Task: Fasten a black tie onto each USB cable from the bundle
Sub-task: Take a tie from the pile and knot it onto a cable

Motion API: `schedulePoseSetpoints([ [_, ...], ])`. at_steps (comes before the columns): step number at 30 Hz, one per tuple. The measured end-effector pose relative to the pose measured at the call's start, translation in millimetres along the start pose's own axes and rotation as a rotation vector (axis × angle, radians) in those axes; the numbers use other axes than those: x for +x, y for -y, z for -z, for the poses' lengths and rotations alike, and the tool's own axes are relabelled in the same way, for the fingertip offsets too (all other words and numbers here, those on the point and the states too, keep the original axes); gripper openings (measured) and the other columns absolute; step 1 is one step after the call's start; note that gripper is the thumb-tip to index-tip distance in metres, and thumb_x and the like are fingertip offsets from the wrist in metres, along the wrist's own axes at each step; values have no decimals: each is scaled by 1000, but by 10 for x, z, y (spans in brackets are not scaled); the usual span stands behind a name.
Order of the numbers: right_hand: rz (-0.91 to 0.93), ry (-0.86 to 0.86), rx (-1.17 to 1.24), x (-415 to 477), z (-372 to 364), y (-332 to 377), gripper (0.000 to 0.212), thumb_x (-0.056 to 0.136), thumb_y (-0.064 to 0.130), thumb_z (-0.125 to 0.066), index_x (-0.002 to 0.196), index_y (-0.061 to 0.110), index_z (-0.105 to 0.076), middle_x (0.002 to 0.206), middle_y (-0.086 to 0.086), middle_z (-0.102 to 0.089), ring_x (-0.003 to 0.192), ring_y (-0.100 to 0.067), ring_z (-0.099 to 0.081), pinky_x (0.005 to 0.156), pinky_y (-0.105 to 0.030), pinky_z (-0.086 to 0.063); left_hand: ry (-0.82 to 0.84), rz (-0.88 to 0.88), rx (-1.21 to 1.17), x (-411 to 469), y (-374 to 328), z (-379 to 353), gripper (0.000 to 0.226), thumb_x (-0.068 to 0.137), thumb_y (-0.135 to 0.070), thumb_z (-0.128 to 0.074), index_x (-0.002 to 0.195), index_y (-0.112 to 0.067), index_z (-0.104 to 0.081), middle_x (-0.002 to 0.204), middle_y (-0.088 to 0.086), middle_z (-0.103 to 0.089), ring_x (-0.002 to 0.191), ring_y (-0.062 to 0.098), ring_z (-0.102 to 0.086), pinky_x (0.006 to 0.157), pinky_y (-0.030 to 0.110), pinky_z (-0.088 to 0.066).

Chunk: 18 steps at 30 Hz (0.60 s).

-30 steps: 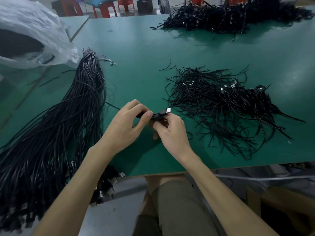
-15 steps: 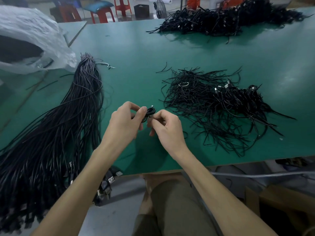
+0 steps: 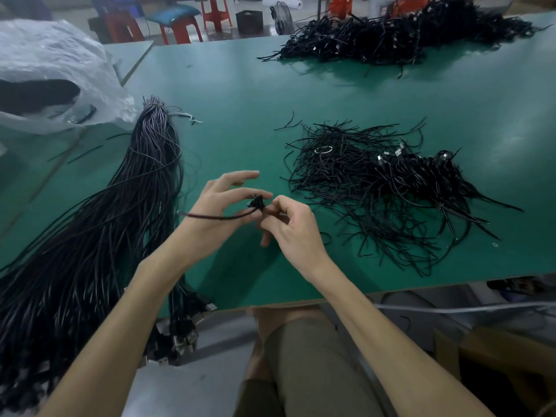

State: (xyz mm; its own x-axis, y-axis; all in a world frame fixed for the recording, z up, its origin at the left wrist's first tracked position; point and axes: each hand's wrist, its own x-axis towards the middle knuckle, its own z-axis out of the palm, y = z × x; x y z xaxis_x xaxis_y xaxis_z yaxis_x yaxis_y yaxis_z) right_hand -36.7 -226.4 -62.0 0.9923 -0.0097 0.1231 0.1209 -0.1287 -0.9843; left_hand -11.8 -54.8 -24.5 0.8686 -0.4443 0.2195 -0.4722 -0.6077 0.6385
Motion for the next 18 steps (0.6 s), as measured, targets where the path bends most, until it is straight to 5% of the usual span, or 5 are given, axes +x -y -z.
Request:
schedulePoseSetpoints([
  [3, -7, 0, 5, 8, 0, -3, 11, 86, 2, -63, 77, 6, -61, 63, -13, -66, 56, -27, -66, 67, -48, -50, 41, 39, -117, 7, -13, -35, 35, 101, -18, -61, 135, -24, -65, 128, -13, -69, 124, 0, -60, 109, 23, -43],
  [5, -14, 11, 16, 10, -14, -1, 7, 86, 2, -63, 79, 4, -63, 66, -15, -66, 55, -27, -65, 68, -50, -51, -15, 66, -54, 10, -2, -47, 23, 103, -24, -60, 123, -30, -69, 110, -19, -73, 108, -5, -64, 97, 17, -47],
  [9, -14, 23, 26, 12, -23, 2, 6, 86, -1, -62, 80, -2, -61, 73, -21, -67, 54, -26, -66, 68, -53, -53, -54, 59, 103, 49, 9, -86, 18, 103, -34, -58, 85, -34, -61, 81, -9, -61, 79, 9, -61, 70, 30, -46],
  [18, -16, 4, 0, 21, -45, -9, 12, 90, 4, -64, 79, 4, -63, 73, -17, -69, 58, -30, -66, 66, -47, -54, -95, 292, 221, 97, -75, -111, 44, 103, -49, -52, 68, -24, -63, 61, 5, -62, 58, 26, -56, 52, 36, -40],
])
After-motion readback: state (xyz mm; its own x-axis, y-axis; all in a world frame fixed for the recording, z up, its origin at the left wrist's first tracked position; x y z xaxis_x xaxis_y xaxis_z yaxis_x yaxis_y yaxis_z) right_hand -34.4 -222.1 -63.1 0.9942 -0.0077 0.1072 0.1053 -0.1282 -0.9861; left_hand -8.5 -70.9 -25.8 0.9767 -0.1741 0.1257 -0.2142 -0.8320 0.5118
